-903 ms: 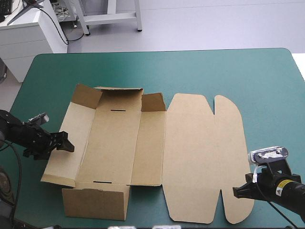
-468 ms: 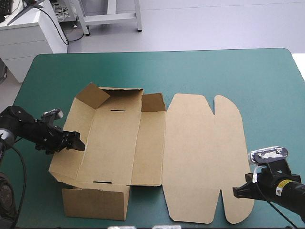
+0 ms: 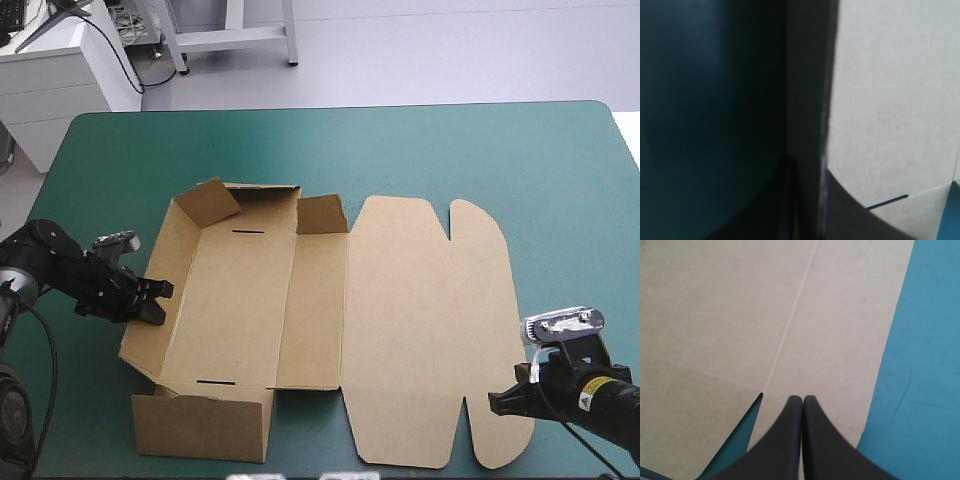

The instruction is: Fold the box

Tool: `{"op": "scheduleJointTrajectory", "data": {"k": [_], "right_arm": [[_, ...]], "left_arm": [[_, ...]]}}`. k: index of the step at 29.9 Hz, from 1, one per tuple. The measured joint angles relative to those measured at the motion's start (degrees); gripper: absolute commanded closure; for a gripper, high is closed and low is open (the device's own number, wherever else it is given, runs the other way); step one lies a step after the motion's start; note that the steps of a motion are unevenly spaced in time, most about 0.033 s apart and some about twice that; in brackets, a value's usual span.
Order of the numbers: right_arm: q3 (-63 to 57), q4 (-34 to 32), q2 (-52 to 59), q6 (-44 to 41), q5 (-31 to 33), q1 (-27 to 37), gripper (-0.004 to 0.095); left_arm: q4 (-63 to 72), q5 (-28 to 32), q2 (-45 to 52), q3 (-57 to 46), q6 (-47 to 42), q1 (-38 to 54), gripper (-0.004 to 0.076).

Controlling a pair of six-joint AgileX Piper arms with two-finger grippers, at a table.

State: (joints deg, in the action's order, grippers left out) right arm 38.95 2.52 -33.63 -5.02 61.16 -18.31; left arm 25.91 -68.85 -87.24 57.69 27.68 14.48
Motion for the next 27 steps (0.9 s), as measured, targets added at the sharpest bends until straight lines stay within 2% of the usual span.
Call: {"op": "scheduleJointTrajectory", "data": {"k": [7,13,21,27], "right_arm": [[0.0,0.0,0.0,0.0,0.0,0.0,0.0927],[0.0,0.0,0.0,0.2,0.1,0.0,0.0927],[0.0,0.0,0.0,0.2,1.9,0.1,0.0927],[0.0,0.0,0.0,0.2,2.5,0.1,0.0927]], "left_arm": [[-2.6,-0.1,2.1,0.2,-1.5,-1.1,0.0732],[-10.5,-0.3,2.2,3.6,-3.3,-7.2,0.0732],[-22.3,-1.4,1.9,13.8,-6.3,-17.5,0.0732],[-29.4,-1.8,-2.9,24.1,-4.9,-25.5,0.0732]]}}
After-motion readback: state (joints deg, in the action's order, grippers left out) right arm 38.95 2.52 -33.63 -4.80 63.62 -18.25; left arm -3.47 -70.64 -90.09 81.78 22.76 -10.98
